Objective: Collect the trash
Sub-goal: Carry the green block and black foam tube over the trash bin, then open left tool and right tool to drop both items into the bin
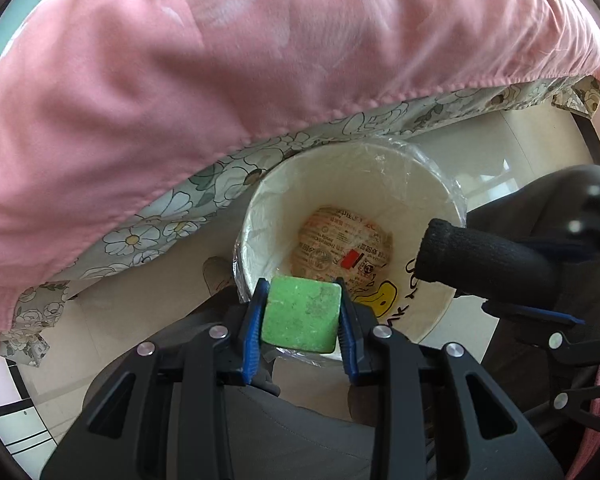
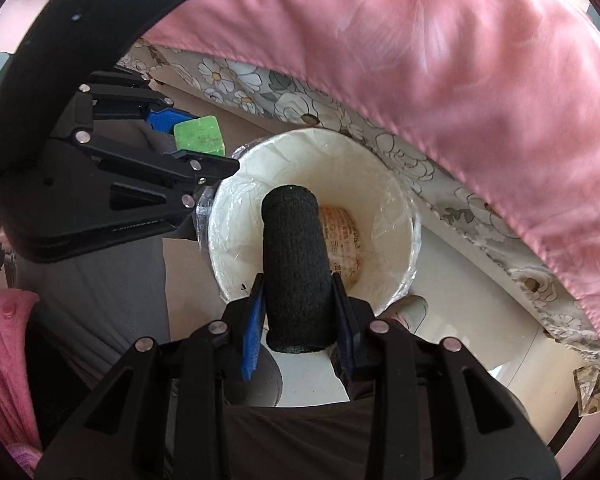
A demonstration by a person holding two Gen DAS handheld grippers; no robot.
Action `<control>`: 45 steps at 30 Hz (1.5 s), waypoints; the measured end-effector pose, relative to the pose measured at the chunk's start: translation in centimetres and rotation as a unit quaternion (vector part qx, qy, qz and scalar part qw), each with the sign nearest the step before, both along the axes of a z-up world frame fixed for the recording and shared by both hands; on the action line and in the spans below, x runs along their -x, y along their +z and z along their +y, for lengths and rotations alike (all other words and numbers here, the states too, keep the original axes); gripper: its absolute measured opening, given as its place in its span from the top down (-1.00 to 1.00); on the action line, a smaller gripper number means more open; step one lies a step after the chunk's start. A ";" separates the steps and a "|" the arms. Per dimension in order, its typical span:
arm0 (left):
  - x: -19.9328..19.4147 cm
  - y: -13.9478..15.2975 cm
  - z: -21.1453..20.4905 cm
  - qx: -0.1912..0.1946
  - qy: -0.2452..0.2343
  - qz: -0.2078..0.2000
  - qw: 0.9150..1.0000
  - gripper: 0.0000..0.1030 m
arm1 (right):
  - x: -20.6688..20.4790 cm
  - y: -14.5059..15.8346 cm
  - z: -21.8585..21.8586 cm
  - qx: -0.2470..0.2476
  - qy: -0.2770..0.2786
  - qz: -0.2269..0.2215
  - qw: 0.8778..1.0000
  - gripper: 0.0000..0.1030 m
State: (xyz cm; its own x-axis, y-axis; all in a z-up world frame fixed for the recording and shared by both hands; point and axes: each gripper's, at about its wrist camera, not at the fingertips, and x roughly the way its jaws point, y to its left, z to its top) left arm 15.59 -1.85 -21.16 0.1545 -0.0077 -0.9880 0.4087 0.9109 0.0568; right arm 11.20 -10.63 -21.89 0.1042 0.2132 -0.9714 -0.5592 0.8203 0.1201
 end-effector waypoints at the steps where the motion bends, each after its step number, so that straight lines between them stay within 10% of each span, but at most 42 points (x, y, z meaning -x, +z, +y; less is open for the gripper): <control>1: -0.1 -0.5 -0.1 0.000 0.002 0.004 1.000 0.33 | -0.2 -0.6 0.1 0.002 -0.003 0.006 1.000 0.36; 45: -4.8 -15.3 0.2 0.044 0.105 0.143 0.983 0.20 | -6.8 -18.0 0.8 0.021 -0.104 0.188 0.976 0.25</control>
